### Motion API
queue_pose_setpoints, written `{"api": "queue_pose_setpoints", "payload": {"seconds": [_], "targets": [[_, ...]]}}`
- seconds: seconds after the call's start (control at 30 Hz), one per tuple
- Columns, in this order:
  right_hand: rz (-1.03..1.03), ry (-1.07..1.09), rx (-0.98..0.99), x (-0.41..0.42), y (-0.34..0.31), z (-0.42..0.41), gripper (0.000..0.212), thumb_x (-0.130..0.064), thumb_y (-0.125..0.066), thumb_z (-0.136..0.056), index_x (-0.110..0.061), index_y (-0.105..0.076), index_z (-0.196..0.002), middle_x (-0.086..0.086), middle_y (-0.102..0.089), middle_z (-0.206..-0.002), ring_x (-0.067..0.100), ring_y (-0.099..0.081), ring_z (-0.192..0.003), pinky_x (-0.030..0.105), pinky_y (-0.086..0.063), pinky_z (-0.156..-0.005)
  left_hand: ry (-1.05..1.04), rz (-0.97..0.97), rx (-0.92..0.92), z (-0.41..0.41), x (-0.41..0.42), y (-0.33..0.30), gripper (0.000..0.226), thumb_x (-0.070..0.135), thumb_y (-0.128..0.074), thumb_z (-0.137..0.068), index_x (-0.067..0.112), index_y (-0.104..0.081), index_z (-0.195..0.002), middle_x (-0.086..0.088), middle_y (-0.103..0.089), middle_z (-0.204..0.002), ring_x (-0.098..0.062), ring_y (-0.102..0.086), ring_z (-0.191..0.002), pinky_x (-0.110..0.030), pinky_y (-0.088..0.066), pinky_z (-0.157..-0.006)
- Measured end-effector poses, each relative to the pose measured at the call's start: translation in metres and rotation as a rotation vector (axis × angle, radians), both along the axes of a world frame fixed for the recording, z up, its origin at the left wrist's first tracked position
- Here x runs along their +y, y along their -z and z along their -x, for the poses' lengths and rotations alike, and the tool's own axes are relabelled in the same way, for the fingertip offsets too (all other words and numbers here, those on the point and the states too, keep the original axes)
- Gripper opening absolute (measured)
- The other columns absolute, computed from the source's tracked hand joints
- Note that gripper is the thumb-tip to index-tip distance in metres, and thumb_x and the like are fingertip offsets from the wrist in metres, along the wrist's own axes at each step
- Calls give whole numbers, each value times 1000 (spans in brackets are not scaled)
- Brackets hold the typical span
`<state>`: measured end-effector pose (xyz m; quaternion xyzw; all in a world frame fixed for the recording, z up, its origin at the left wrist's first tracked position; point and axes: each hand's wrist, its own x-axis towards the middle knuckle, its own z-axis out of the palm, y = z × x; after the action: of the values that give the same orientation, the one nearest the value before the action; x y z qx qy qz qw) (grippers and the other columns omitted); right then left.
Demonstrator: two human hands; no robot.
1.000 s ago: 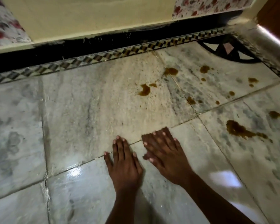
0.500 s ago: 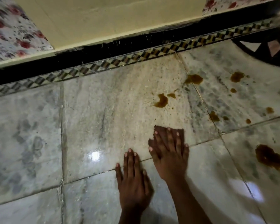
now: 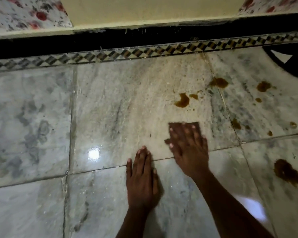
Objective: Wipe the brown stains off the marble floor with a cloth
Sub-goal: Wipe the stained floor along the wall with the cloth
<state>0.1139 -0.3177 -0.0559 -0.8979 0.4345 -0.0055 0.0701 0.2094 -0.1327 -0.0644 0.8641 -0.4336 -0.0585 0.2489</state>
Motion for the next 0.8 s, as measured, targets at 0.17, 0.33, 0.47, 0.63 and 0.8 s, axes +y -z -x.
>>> {"api": "queue_pose_setpoints", "payload": {"seconds": [0.17,0.33,0.47,0.63,0.8], "targets": [[-295,442,-55,-12,-4,-124,62,-63,-13,-109,-48,4,-168,-2,15,-179,34,19,-164,67,5,-128,-113,24,10,-57,-7,6,65,23,-44,-100,7,-39,-163,-9,-26,-175,-25,-23,-163,-48,-27,-130],[-9,-429,-65,34,9,-78,66,-60,-31,-109,-49,-3,-168,-3,-10,-180,30,-7,-167,63,-22,-127,-330,-131,-114,-147,-24,5,67,34,-37,-105,5,-32,-165,-14,-23,-176,-31,-20,-164,-57,-19,-131],[42,-360,-64,37,8,-42,62,-60,-35,-108,-53,-16,-166,-13,-10,-179,20,-8,-167,58,-23,-127,-421,-144,-118,-146,-23,10,62,35,-32,-109,9,-32,-165,-11,-26,-175,-25,-20,-164,-53,-18,-132],[90,-390,-210,44,20,-137,56,-54,-40,-110,-47,-32,-164,-6,-28,-176,29,-20,-164,60,-26,-125,-443,-133,-137,-149,-26,11,60,31,-32,-107,10,-38,-163,-9,-29,-175,-23,-24,-163,-51,-19,-132],[37,-542,-80,-63,21,-222,57,-65,-28,-107,-57,-23,-163,-16,-24,-176,25,-13,-166,59,-27,-125,-458,-148,-98,-150,-28,9,62,31,-32,-105,14,-36,-165,-3,-25,-177,-18,-18,-165,-49,-15,-133]]}}
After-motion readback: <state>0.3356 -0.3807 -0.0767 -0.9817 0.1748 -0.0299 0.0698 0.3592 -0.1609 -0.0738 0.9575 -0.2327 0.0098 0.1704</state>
